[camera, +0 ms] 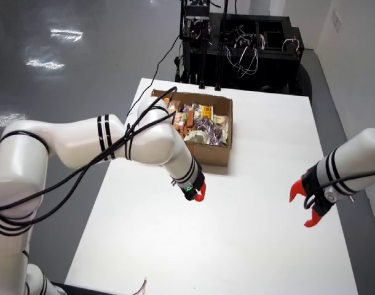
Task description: Grasp a snack and put it in the bin.
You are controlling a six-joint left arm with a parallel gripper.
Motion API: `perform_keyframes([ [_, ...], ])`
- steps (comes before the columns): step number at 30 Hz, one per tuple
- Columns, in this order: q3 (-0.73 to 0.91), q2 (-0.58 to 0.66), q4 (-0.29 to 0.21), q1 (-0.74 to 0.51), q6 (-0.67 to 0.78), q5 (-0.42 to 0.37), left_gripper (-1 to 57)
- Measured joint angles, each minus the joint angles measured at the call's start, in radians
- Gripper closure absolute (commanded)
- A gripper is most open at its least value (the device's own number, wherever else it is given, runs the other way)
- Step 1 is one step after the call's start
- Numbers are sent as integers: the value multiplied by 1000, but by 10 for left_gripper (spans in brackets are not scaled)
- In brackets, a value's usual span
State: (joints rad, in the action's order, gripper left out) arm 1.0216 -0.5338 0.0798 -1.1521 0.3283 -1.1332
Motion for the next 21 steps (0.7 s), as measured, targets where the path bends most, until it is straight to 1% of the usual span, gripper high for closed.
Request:
perform_keyframes([
  [21, 0, 0, 0, -12, 0, 1, 566],
])
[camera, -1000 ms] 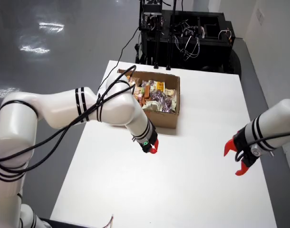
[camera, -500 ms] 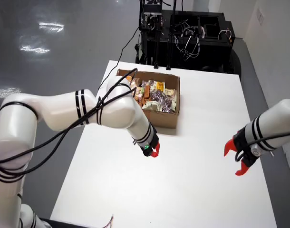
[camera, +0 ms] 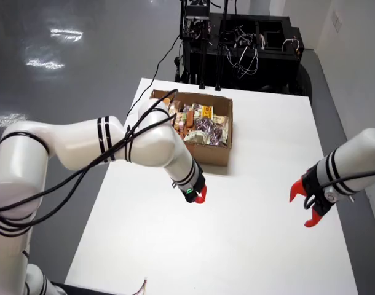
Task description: Grasp a snack and put it in the bin.
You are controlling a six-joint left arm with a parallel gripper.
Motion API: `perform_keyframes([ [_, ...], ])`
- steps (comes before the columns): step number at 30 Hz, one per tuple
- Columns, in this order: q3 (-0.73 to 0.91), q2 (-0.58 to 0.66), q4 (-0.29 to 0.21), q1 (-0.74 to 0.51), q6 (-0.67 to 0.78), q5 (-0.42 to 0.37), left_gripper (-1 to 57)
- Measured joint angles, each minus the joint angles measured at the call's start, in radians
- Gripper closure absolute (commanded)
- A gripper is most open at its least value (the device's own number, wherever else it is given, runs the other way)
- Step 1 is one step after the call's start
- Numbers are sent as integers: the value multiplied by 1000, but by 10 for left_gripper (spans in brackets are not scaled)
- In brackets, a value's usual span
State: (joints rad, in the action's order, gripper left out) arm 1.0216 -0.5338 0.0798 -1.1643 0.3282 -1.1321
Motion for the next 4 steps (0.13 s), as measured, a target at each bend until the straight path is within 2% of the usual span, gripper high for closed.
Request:
perform_keyframes([
  [4, 0, 0, 0, 4, 0, 0, 566],
])
